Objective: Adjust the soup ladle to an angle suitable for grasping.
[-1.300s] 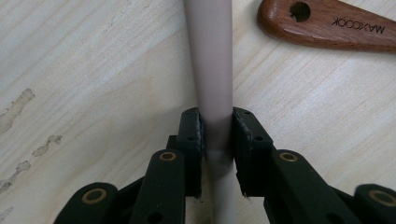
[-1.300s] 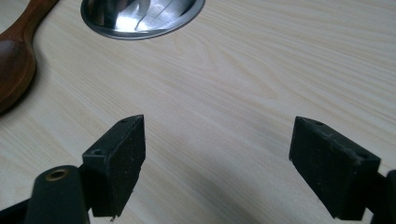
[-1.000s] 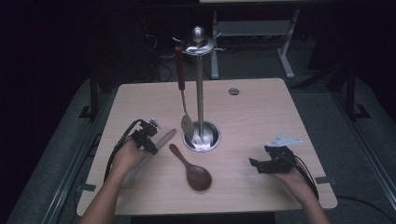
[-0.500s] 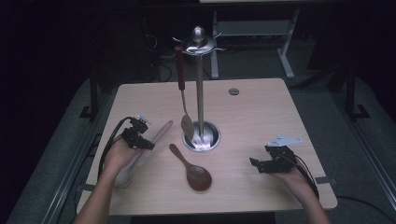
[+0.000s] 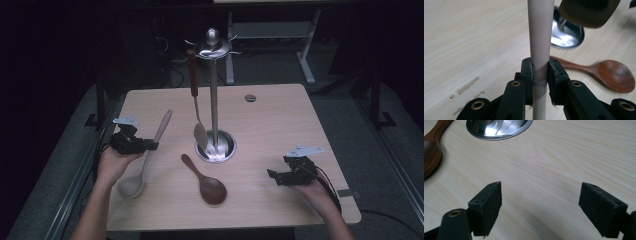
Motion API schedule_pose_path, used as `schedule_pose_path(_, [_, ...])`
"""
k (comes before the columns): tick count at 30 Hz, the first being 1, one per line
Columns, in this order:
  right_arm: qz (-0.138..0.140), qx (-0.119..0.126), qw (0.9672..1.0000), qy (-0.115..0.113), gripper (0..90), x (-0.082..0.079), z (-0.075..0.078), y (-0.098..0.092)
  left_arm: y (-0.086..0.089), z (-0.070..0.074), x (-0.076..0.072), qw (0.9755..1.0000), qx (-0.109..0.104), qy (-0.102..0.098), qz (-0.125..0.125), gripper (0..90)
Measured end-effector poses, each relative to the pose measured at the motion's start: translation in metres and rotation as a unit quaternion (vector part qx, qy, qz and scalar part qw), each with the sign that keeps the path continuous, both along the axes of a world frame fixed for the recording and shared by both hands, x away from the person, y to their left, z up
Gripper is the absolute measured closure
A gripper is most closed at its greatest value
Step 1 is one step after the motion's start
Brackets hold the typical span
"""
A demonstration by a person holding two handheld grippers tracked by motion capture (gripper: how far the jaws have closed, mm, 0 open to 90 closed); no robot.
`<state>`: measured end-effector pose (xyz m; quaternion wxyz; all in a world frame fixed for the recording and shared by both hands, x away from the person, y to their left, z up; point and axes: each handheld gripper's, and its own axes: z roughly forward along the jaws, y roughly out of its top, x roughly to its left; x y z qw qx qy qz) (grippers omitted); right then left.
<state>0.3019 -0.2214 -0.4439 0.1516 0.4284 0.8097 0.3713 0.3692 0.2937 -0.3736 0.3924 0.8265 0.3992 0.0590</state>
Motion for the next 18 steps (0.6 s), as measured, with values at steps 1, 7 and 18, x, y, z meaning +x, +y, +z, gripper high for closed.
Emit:
schedule_pose_path(1, [0.0, 0.0, 1.0, 0.001, 18.5, 0.0, 0.0, 0.0, 0.001, 0.002, -0.002, 1.0, -0.003, -0.007, 0.0, 76.2])
schedule_pose_path(7, [0.006, 0.006, 0.9999, 0.007, 20.0, -0.001, 0.0, 0.001, 0.004, 0.01, -0.012, 0.9994, -0.018, -0.03, -0.007, 76.3])
schedule_pose_path(18, [0.005, 0.009, 0.9999, 0.005, 20.3, -0.001, 0.002, 0.002, 0.006, 0.031, -0.03, 0.9954, -0.046, -0.079, -0.029, 76.3])
